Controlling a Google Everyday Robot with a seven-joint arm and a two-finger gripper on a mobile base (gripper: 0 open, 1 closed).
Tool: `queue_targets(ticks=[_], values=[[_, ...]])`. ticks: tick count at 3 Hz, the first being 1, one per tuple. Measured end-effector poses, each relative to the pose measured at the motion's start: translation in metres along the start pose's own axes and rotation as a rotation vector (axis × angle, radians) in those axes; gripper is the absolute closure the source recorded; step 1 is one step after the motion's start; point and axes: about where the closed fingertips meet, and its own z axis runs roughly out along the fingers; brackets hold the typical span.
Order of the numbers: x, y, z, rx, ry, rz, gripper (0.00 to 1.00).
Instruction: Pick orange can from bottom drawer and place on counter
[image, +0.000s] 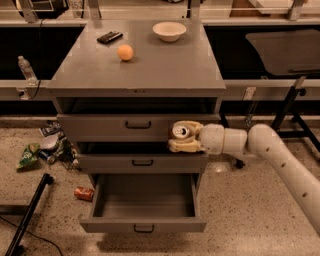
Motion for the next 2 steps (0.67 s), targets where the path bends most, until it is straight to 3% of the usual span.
queue_targets(ticks=[1, 2], values=[[-0.093, 0.001, -0.039, -0.037, 0.084, 0.047, 1.0], [-0.142, 0.002, -0.063, -0.033, 0.109, 0.042, 1.0]])
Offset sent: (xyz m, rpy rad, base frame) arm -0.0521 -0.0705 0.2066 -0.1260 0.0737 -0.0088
